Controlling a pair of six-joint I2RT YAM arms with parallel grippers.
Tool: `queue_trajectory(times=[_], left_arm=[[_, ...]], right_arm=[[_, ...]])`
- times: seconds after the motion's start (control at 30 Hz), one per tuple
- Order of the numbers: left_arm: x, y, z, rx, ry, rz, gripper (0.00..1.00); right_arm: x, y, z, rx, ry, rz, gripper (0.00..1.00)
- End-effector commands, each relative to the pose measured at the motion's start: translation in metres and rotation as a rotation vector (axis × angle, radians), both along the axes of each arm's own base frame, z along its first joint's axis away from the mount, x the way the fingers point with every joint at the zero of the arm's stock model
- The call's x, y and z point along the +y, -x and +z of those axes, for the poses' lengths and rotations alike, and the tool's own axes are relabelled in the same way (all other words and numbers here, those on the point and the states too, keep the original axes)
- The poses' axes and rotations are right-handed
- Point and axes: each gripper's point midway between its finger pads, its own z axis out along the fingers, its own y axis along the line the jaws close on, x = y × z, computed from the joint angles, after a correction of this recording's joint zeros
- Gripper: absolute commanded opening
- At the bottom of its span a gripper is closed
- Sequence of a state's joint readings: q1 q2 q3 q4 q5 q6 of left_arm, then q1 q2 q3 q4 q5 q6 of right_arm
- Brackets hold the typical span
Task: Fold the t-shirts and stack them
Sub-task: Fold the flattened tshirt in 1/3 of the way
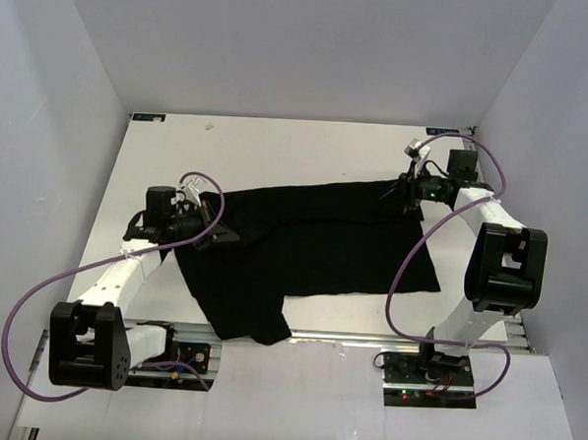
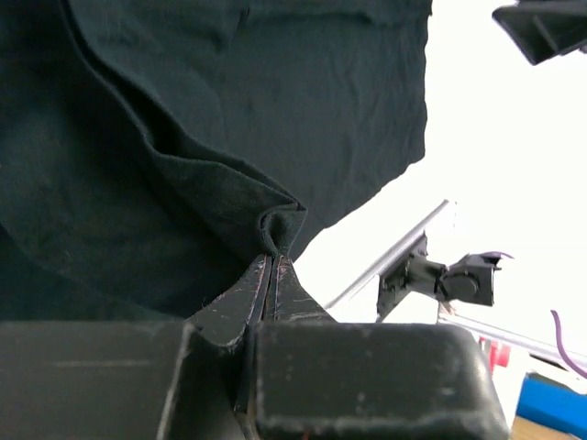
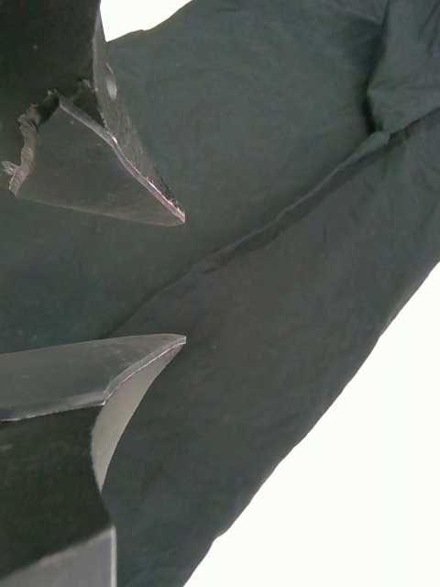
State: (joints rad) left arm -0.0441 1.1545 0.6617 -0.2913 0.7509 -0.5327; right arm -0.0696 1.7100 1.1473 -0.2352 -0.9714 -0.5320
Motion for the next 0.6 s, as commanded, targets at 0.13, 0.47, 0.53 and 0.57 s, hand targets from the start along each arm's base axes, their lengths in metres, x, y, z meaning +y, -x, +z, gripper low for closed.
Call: queue_trajectory(times=[0.13, 0.47, 0.53, 0.57], left_arm=[[-0.013, 0.037, -0.004, 0.064, 0.043, -0.08, 0.08], [-0.017, 0.068, -0.009, 0.119, 0.059, -0.119, 0.09], [-0.018, 0.073, -0.011, 0.143, 0.064, -0.131, 0.09], [-0.019, 0.074, -0.011, 0.153, 0.071, -0.135, 0.09]], right_arm=[[0.021, 0.008, 0.016, -0.055, -0.014, 0.062, 0.58], [0.052, 0.025, 0.012, -0.046, -0.017, 0.168, 0.58], [0.066, 0.035, 0.013, -0.053, -0.017, 0.235, 0.59], [0.072, 0.038, 0.014, -0.057, -0.018, 0.261, 0.6]])
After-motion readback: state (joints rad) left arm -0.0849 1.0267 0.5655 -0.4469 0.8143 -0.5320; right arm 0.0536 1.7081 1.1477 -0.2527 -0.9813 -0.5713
